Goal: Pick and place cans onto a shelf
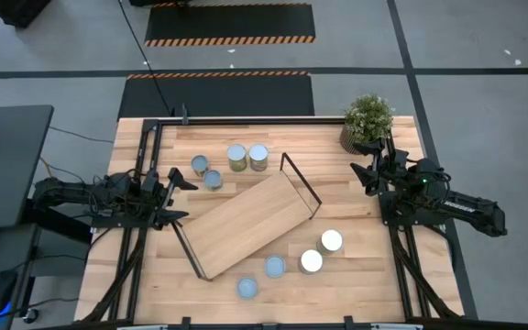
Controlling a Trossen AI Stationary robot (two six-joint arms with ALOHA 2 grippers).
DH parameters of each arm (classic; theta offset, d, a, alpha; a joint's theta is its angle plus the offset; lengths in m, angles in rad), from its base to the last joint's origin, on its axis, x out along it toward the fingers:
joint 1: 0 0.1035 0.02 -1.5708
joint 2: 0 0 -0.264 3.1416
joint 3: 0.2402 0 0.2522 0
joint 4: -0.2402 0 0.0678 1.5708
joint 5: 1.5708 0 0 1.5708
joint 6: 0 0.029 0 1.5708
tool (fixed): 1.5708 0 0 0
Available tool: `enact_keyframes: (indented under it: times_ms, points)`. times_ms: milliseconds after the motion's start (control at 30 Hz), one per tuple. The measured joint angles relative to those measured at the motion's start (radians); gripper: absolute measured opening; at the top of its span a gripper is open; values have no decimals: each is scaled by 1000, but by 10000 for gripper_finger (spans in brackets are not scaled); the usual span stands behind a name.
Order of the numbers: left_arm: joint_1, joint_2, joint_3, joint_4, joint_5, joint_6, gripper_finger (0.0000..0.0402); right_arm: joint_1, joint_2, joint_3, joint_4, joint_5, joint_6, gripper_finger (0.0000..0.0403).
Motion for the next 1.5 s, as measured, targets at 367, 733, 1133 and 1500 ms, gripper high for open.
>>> enact_keyframes:
  times_ms: [367,733,1133,1500]
  points:
    - [0,0,0,0,0,0,394,0,0,0,0,0,0,348]
    - [0,0,0,0,0,0,394,0,0,0,0,0,0,348]
    - [0,0,0,101,-150,-231,394,0,0,0,0,0,0,348]
    - [0,1,0,74,-360,-183,394,0,0,0,0,0,0,348]
